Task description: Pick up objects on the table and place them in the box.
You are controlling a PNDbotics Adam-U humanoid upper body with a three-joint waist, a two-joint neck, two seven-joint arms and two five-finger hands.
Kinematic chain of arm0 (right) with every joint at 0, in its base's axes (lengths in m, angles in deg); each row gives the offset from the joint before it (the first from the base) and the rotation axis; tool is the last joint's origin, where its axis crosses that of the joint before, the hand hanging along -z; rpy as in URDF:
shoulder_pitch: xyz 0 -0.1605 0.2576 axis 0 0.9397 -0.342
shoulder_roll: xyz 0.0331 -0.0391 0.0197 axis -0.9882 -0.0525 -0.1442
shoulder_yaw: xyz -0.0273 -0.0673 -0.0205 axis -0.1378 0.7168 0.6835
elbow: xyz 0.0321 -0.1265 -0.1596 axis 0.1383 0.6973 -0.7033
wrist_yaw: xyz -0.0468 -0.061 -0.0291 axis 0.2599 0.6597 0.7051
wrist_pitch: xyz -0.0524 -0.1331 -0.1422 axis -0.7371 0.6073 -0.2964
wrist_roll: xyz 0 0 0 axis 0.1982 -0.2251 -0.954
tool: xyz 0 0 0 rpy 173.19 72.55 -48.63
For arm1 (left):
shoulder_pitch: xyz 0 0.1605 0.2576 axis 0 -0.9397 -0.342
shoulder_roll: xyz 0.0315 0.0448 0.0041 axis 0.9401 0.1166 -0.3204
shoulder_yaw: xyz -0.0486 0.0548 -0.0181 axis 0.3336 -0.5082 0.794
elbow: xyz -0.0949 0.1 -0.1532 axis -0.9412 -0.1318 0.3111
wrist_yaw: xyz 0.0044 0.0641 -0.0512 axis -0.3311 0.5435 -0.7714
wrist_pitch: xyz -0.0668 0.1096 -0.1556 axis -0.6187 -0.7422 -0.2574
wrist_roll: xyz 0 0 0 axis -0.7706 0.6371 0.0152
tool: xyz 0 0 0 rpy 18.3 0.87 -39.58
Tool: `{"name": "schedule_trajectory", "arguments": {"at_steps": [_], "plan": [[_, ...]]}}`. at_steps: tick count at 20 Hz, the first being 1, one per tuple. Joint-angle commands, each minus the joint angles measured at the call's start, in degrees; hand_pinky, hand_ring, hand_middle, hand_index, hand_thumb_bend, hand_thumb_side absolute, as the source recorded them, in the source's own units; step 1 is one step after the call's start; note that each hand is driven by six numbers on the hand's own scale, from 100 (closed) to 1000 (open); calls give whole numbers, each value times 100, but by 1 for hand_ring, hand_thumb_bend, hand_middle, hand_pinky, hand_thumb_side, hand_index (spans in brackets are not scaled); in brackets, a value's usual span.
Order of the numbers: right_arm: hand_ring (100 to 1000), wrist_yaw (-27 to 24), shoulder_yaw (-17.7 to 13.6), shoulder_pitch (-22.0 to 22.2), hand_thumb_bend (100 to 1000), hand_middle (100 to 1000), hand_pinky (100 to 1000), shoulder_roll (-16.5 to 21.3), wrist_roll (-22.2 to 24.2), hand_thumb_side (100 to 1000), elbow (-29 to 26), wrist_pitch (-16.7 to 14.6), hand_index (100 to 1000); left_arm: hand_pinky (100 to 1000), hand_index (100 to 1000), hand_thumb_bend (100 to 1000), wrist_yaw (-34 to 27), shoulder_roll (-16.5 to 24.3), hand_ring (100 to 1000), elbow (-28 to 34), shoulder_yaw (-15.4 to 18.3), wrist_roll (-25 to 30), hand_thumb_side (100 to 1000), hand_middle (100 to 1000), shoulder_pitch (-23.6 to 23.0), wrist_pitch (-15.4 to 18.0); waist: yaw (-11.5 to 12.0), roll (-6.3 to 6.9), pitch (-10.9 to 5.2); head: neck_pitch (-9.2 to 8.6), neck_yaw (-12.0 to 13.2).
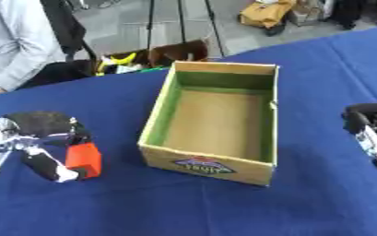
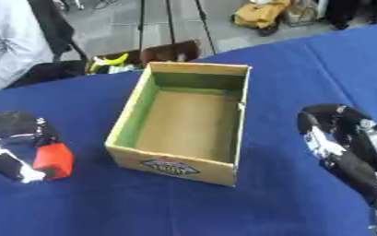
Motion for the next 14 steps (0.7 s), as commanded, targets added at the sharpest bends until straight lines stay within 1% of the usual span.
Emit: {"name": "schedule_trajectory", "arguments": {"at_steps": [1,10,14], "plan": [[792,-3,-23,-69,261,501,852,51,-4,490,-111,-7,703,140,550,220,32,135,434,125,192,666,573,421,148,779,19,-52,-127,25,22],[792,-1,-8,-58,257,502,851,13,-10,492,-118,-4,703,110,552,205,-63,170,420,253,577,371,621,428,505,539,4,-58,-193,60,73],[792,-3,5,-48,255,502,851,-13,-11,493,-124,1,703,104,558,182,-25,141,419,134,738,287,645,438,791,383,-46,-47,-237,73,167]]}}
